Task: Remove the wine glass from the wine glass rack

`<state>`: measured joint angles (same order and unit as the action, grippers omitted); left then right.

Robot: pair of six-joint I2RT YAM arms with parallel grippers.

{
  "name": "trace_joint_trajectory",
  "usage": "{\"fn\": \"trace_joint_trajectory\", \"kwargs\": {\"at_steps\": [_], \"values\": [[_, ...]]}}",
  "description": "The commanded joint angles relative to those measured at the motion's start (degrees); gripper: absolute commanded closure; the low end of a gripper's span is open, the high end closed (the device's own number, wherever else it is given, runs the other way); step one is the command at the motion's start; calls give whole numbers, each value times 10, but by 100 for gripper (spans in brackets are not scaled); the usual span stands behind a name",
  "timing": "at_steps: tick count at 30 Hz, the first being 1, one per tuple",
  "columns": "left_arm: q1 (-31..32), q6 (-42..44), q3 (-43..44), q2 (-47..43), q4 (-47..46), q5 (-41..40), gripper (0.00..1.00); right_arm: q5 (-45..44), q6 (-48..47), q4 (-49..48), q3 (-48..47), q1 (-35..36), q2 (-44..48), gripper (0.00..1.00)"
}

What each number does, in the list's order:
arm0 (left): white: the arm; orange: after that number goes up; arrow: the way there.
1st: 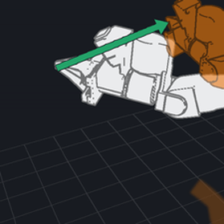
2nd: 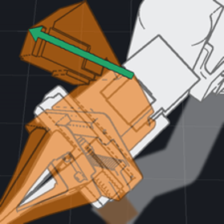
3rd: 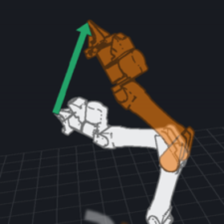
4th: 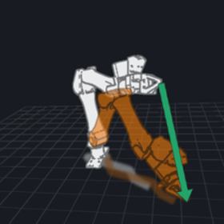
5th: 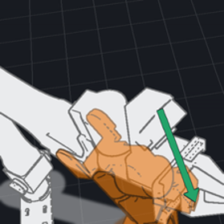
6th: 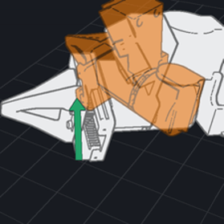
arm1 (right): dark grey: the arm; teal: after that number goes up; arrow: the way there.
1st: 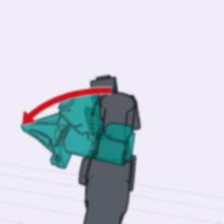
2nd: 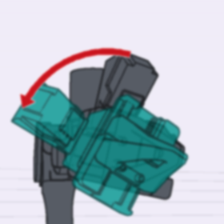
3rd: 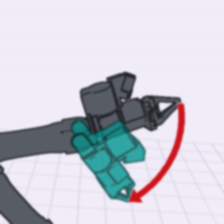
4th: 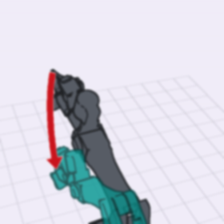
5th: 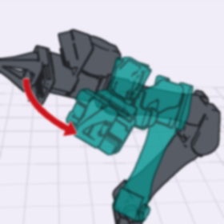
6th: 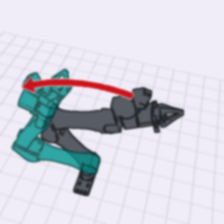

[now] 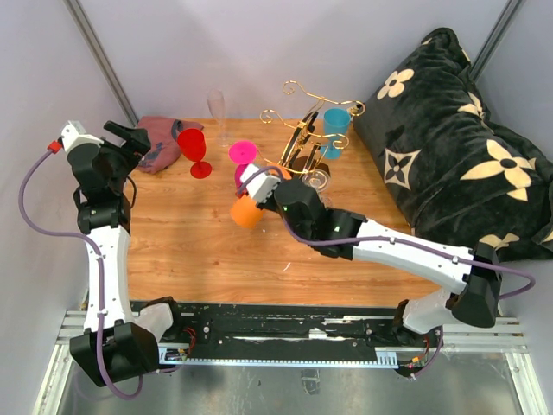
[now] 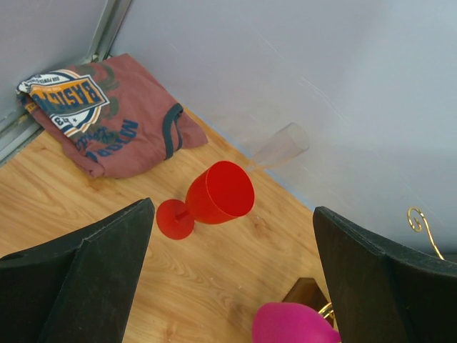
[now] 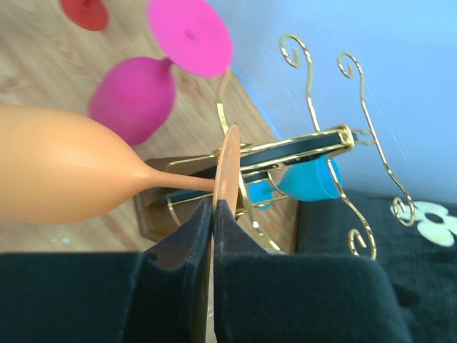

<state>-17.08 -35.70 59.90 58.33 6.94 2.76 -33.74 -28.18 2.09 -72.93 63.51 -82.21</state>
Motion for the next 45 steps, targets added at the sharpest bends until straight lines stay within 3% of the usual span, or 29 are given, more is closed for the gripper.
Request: {"fn": "trace_joint_trajectory", "kwargs": {"at_steps": [1,3,8,16,20,29,32,37,42,45], "values": [[-3,1,-17,-15,-28,6,1,-33,11,34,-13,60,25,99],[-3,3,-16,-17,-26,2,1,-38,26,53,-17,76,29,99],[-3,6,-11,-15,-15,9,1,54,178,163,-45,80,63,99],[-3,3,-14,-17,-18,17,1,248,452,188,90,52,195,99],[-3,2,-11,-15,-17,22,1,352,562,135,195,11,262,99],[-2,3,-9,-14,-16,25,2,658,741,-71,454,-227,350,99],[-2,3,-11,-12,-18,28,2,730,806,-187,539,-292,330,99],[-2,6,-9,-10,-19,29,2,816,872,-338,605,-351,249,99],[-2,4,-13,-7,-24,33,2,872,875,-427,617,-388,155,99],[-2,4,-15,-6,-25,34,2,899,831,-412,602,-406,92,99]]}}
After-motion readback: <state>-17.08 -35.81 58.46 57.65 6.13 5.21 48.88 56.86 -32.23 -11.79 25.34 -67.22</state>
